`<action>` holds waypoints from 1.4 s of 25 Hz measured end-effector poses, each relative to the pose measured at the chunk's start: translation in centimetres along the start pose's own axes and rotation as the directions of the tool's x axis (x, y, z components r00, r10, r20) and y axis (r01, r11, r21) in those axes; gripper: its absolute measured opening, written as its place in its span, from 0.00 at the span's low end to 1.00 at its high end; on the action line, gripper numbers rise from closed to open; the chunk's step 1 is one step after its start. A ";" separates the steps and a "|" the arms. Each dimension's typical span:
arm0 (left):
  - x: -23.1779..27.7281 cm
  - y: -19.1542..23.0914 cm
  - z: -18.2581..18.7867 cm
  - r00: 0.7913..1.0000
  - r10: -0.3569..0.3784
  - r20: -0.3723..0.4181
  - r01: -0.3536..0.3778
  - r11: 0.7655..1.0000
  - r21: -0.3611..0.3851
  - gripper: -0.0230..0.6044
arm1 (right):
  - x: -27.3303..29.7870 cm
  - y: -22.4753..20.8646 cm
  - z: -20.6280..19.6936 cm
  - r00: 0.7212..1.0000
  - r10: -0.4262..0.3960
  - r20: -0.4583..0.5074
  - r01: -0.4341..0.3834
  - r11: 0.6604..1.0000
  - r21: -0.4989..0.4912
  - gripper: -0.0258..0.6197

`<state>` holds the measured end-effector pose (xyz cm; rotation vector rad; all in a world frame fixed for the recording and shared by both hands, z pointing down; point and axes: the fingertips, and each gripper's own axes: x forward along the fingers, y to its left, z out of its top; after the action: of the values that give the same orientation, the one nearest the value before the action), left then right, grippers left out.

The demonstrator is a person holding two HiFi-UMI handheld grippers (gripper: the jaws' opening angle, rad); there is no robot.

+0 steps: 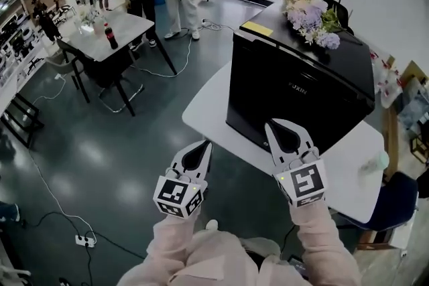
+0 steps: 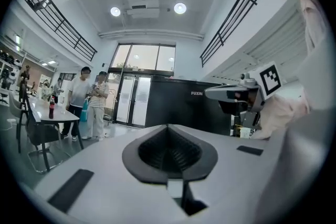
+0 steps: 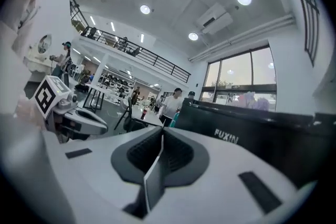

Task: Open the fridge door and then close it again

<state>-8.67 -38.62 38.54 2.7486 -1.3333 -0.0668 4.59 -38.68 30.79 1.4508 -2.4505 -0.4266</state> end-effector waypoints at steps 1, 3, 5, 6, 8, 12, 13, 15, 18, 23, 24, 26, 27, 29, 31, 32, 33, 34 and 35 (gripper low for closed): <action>0.5 0.4 0.3 1.000 -0.017 0.001 0.017 1.000 0.003 0.05 | 0.6 -0.4 0.5 1.000 -0.006 -0.015 0.006 1.000 -0.029 0.07; 1.6 1.1 0.8 0.999 -0.052 0.005 0.052 0.999 0.012 0.05 | 1.7 -1.2 1.2 0.999 -0.019 -0.048 0.015 0.996 -0.086 0.08; 2.7 1.5 1.3 0.996 -0.091 0.010 0.091 0.996 0.021 0.05 | 2.7 -1.8 1.8 0.996 -0.035 -0.086 0.022 0.988 -0.151 0.15; 3.3 1.6 1.5 0.994 -0.109 0.011 0.109 0.994 0.027 0.05 | 3.1 -2.1 2.2 0.993 -0.045 -0.107 0.024 0.982 -0.189 0.18; 4.2 1.8 2.0 0.990 -0.141 0.015 0.141 0.989 0.037 0.05 | 4.0 -2.8 3.1 0.988 -0.071 -0.136 0.034 0.966 -0.257 0.20; 5.4 2.6 3.1 0.984 -0.179 0.023 0.178 0.983 0.045 0.05 | 6.4 -4.5 4.4 0.969 -0.080 -0.232 0.000 0.945 -0.326 0.32; 5.6 2.9 3.2 0.983 -0.182 0.022 0.181 0.982 0.047 0.05 | 7.1 -5.0 4.5 0.956 -0.091 -0.280 -0.012 0.937 -0.348 0.35; 5.9 3.8 3.3 0.983 -0.181 0.016 0.180 0.982 0.049 0.05 | 8.3 -6.2 4.4 0.920 -0.140 -0.366 -0.022 0.914 -0.405 0.35; 5.9 5.3 3.1 0.986 -0.165 0.010 0.165 0.985 0.042 0.05 | 10.2 -7.2 4.1 0.868 -0.182 -0.461 -0.051 0.893 -0.448 0.36; 5.4 7.6 2.7 0.990 -0.138 0.010 0.137 0.990 0.016 0.05 | 12.6 -7.7 3.7 0.820 -0.190 -0.540 -0.082 0.895 -0.439 0.37; 5.2 8.0 2.6 0.991 -0.132 0.010 0.132 0.991 0.011 0.05 | 12.9 -7.9 3.4 0.805 -0.199 -0.558 -0.086 0.892 -0.443 0.37; 5.0 8.7 2.4 0.992 -0.124 0.011 0.124 0.992 0.003 0.05 | 13.4 -8.1 2.8 0.779 -0.213 -0.590 -0.098 0.888 -0.450 0.38; 5.0 9.0 2.3 0.993 -0.120 0.012 0.120 0.993 -0.001 0.05 | 13.7 -8.2 2.5 0.768 -0.220 -0.601 -0.103 0.884 -0.455 0.38; 5.0 9.5 2.0 0.994 -0.110 0.014 0.111 0.994 -0.010 0.05 | 14.0 -8.4 2.1 0.747 -0.241 -0.619 -0.113 0.873 -0.475 0.39; 4.9 9.8 1.7 0.995 -0.102 0.016 0.103 0.995 -0.020 0.05 | 14.0 -8.5 1.7 0.727 -0.278 -0.628 -0.125 0.846 -0.518 0.39; 4.8 9.8 1.6 0.995 -0.101 0.017 0.101 0.995 -0.025 0.05 | 14.0 -8.5 1.5 0.719 -0.300 -0.627 -0.131 0.827 -0.546 0.39; 4.7 9.7 1.4 0.995 -0.101 0.017 0.102 0.994 -0.029 0.05 | 14.0 -8.6 1.5 0.712 -0.323 -0.623 -0.136 0.807 -0.574 0.39; 4.6 9.6 1.3 0.995 -0.103 0.016 0.103 0.994 -0.030 0.05 | 14.0 -8.7 1.4 0.709 -0.344 -0.616 -0.137 0.790 -0.598 0.37; 4.5 9.5 1.1 0.994 -0.105 0.014 0.106 0.994 -0.030 0.05 | 14.0 -8.8 1.4 0.706 -0.359 -0.610 -0.133 0.779 -0.613 0.32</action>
<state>-13.38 -48.09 38.39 2.7952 -1.1786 -0.1104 4.64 -54.87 27.17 1.1661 -1.3983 -0.5175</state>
